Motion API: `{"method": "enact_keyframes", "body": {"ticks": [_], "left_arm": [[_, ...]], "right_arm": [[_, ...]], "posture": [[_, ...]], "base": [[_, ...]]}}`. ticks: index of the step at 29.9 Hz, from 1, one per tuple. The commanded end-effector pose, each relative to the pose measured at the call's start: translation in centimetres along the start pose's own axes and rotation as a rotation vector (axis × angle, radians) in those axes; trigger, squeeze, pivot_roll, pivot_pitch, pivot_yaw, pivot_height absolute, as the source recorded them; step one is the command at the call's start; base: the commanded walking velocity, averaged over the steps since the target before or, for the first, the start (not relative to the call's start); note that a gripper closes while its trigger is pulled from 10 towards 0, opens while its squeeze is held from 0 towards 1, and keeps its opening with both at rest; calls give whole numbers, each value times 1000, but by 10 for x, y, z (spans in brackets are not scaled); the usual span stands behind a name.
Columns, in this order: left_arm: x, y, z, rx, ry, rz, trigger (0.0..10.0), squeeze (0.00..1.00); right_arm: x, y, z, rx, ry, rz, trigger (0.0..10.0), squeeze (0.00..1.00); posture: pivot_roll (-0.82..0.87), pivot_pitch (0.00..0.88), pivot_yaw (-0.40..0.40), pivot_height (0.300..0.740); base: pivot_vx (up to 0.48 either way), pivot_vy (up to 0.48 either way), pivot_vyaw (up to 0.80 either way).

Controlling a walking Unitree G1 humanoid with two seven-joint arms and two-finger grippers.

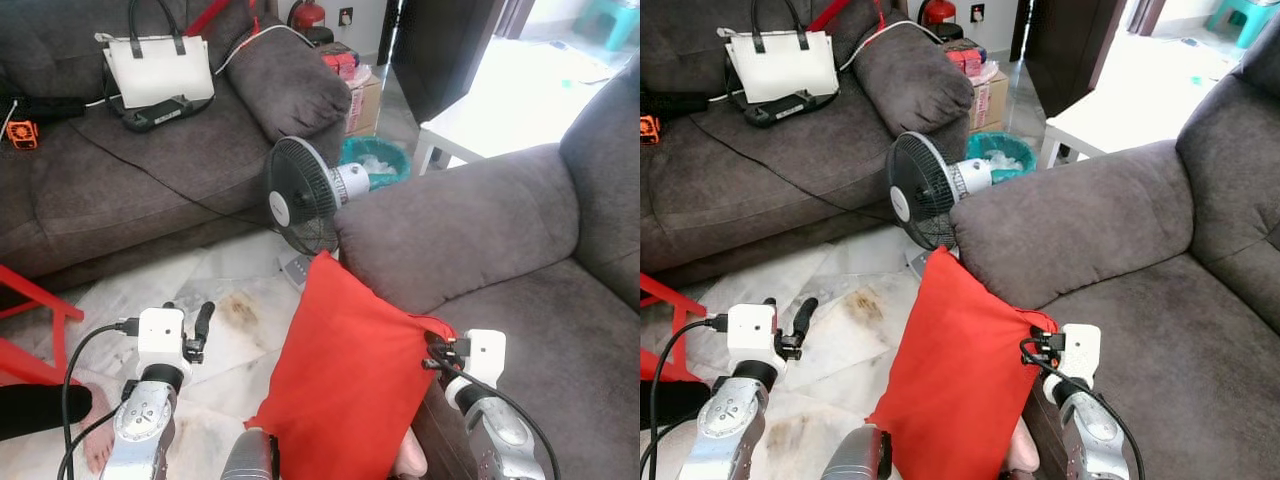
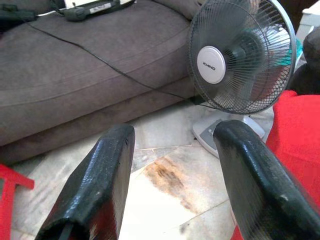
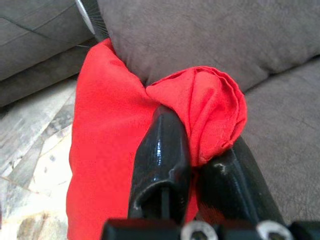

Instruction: Move the pillow to the sofa from floor

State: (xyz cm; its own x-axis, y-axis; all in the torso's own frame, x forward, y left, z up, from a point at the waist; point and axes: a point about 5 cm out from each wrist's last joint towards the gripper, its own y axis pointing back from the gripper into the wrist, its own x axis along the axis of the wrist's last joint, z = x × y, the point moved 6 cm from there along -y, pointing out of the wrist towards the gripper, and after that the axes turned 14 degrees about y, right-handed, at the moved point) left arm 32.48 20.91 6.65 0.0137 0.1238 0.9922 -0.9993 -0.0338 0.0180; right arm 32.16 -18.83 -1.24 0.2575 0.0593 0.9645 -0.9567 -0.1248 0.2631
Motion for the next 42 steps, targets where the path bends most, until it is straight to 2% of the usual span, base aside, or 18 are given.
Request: {"method": "enact_keyframes", "body": {"ticks": [1, 12, 18, 42], "left_arm": [[-2, 1, -1, -1, -7, -16, 10000, 0], [-2, 1, -2, -1, -10, -18, 10000, 0], [-3, 2, -2, -2, -10, -21, 10000, 0], [-5, 4, -2, 5, -6, -27, 10000, 0]], "right_arm": [[33, -5, 24, -78, 11, 114, 10000, 0], [33, -6, 23, -77, 12, 114, 10000, 0], [33, -6, 23, -81, 13, 114, 10000, 0], [33, -8, 23, -82, 2, 110, 10000, 0]], "posture": [[164, 53, -69, 672], [167, 50, -69, 703], [169, 51, -68, 740], [171, 60, -74, 740]], "base": [[0, 0, 0], [0, 0, 0], [0, 0, 0], [0, 0, 0]]}}
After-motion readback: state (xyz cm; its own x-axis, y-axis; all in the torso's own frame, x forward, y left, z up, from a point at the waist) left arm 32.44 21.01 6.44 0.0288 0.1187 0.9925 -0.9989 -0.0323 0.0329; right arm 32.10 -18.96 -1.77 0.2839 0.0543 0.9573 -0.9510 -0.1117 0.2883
